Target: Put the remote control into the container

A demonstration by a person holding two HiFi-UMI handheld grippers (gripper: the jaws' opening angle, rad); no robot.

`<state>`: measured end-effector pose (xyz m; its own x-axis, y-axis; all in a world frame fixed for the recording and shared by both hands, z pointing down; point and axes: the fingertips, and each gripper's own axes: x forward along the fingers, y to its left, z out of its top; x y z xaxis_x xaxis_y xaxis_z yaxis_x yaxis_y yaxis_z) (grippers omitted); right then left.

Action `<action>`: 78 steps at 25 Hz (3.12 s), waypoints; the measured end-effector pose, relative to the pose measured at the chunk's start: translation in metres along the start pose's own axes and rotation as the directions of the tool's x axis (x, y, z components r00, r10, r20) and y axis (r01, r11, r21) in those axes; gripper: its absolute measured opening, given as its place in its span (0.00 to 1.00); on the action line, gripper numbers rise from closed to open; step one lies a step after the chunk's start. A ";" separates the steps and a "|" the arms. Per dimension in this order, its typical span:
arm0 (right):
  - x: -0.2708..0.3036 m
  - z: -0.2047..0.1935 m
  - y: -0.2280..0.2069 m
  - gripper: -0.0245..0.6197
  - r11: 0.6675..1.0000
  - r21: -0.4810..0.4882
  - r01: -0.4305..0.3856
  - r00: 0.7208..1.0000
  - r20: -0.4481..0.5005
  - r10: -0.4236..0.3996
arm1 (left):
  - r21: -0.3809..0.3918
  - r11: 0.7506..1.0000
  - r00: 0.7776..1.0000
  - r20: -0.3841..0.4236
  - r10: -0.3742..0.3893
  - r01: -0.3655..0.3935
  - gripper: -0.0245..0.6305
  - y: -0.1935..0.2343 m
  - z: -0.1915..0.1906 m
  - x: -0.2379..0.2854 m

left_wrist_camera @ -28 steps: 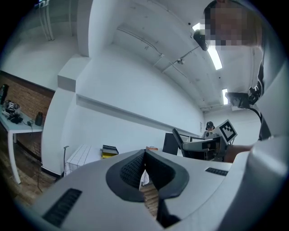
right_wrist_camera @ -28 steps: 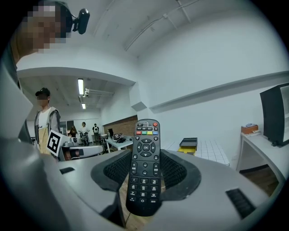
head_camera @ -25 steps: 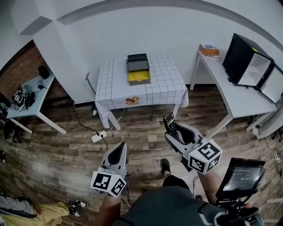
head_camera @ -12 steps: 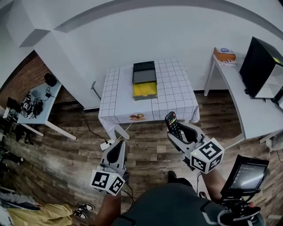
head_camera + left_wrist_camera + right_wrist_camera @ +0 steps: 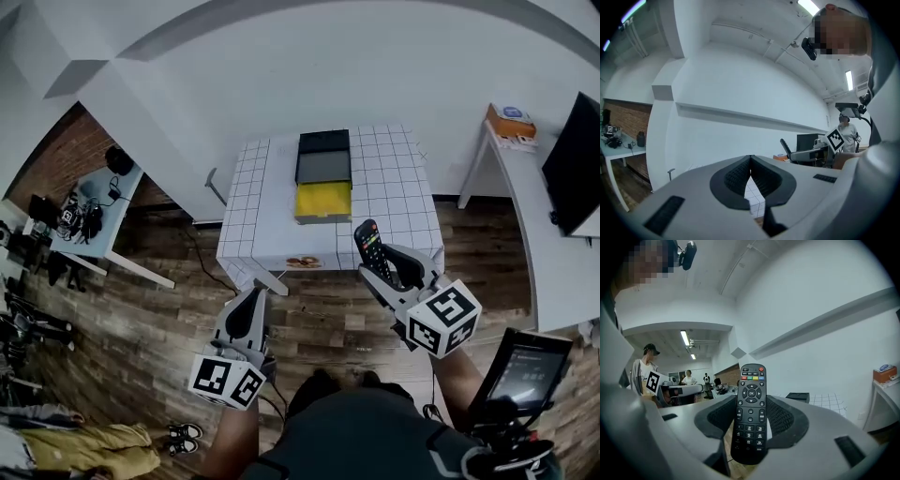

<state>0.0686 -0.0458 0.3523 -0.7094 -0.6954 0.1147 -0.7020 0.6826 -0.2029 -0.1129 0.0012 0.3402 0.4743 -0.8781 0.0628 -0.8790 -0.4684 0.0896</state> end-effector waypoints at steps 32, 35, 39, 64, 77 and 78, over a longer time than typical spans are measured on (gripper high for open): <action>0.314 -0.062 -0.167 0.37 0.994 -0.094 0.051 0.931 -0.356 -0.081 | -0.147 0.988 0.991 -0.117 -0.059 0.042 0.05 0.228 -0.046 0.239; 0.335 -0.093 -0.187 0.37 0.994 -0.106 0.016 0.901 -0.429 -0.060 | -0.180 0.983 0.985 -0.165 -0.052 0.022 0.05 0.239 -0.073 0.264; 0.352 -0.136 -0.204 0.37 0.992 -0.115 -0.047 0.845 -0.534 -0.022 | -0.186 0.983 0.977 -0.211 -0.041 0.001 0.05 0.248 -0.107 0.286; 0.381 -0.269 -0.227 0.37 0.915 -0.202 -0.349 0.413 -0.910 -0.044 | -0.203 0.979 0.925 -0.376 -0.048 -0.032 0.05 0.255 -0.187 0.330; 0.381 -0.274 -0.227 0.38 0.928 -0.186 -0.323 0.382 -0.923 -0.052 | -0.215 0.976 0.937 -0.346 -0.044 -0.033 0.05 0.255 -0.177 0.322; 0.380 -0.273 -0.228 0.42 0.931 -0.185 -0.314 0.386 -0.921 -0.052 | -0.213 0.977 0.939 -0.342 -0.044 -0.032 0.05 0.255 -0.175 0.321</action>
<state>-0.0582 -0.4039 0.7079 -0.2953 -0.0976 0.9504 -0.4422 0.8958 -0.0454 -0.1764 -0.3834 0.5573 0.5009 -0.7700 0.3952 -0.8629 -0.4087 0.2972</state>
